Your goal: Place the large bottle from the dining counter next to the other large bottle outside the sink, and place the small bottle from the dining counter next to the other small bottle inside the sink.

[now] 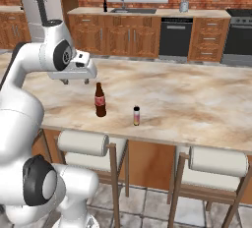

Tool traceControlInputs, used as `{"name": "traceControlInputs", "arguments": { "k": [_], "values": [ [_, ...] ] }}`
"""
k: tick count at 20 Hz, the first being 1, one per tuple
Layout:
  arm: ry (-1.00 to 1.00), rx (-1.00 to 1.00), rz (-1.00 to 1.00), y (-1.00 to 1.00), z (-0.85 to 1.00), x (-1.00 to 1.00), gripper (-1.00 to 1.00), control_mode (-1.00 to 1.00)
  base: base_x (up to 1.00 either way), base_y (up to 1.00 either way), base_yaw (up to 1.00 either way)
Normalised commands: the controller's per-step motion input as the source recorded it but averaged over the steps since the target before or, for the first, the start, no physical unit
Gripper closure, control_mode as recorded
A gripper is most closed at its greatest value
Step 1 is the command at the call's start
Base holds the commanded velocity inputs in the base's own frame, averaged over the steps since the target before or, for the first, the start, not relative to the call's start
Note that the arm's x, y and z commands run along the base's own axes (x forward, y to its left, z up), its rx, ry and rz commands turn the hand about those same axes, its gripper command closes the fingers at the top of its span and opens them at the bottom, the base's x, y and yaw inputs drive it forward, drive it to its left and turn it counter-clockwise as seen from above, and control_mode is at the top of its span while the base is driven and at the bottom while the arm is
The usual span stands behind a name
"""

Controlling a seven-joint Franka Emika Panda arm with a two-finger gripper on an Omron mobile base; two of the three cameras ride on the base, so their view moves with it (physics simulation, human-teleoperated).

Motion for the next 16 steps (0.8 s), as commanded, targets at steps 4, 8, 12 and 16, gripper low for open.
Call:
{"name": "traceControlInputs", "arguments": {
  "k": [4,8,12,16],
  "values": [
    [0.09,-0.01,0.00,0.00,0.00,0.41,-1.00,-1.00,0.00,0.00,0.00],
    [0.05,0.00,0.00,-0.01,0.00,0.37,-1.00,-1.00,0.00,0.00,0.00],
    [0.01,0.11,0.00,-0.11,-0.06,0.23,-1.00,-1.00,0.00,0.00,0.00],
    [0.04,0.11,0.00,-0.06,-0.17,0.23,-1.00,-1.00,0.00,0.00,0.00]
  ]
}}
